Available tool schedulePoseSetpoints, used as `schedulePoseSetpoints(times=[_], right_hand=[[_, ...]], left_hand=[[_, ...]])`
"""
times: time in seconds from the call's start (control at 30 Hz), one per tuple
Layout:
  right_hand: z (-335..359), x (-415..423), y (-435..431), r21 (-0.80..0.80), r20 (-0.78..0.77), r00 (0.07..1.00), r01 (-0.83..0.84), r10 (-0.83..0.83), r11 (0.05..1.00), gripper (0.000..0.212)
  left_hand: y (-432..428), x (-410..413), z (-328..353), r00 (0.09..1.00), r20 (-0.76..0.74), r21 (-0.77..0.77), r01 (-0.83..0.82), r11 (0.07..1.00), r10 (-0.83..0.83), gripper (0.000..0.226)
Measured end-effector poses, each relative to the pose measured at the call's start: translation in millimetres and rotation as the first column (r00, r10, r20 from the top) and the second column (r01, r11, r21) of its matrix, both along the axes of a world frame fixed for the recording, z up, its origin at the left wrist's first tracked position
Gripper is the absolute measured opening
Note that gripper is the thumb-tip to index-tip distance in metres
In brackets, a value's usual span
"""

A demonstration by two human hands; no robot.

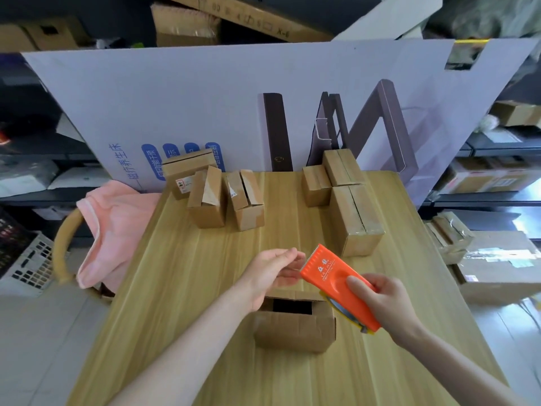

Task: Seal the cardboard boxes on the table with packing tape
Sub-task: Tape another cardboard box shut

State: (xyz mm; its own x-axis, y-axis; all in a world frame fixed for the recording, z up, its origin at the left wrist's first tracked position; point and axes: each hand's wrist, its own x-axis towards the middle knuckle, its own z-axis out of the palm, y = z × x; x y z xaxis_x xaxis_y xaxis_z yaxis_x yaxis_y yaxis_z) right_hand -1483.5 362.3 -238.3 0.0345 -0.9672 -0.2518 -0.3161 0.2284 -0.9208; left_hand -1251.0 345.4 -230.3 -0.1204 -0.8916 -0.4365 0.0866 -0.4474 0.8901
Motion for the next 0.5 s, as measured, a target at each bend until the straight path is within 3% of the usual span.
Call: schedulePoseSetpoints(times=[0.23, 0.33, 0.5], right_hand=[[4.5, 3.1, 1.1, -0.018, -0.013, 0.997, -0.074, 0.074, 0.997, 0.02], [7.5, 7.3, -0.9, -0.025, -0.015, 0.995, -0.098, 0.098, 0.995, 0.029], [14.3, 20.9, -6.7, -0.059, -0.106, 0.981, -0.167, 0.16, 0.984, 0.02]], left_hand=[[2.2, -7.6, 2.2, 0.992, 0.109, 0.056, -0.063, 0.996, 0.057, 0.011], [-0.6, -6.8, 0.5, 0.968, 0.209, 0.039, -0.15, 0.988, 0.139, 0.011], [-5.1, -1.3, -2.7, 0.905, 0.332, 0.025, -0.288, 0.957, 0.264, 0.02]])
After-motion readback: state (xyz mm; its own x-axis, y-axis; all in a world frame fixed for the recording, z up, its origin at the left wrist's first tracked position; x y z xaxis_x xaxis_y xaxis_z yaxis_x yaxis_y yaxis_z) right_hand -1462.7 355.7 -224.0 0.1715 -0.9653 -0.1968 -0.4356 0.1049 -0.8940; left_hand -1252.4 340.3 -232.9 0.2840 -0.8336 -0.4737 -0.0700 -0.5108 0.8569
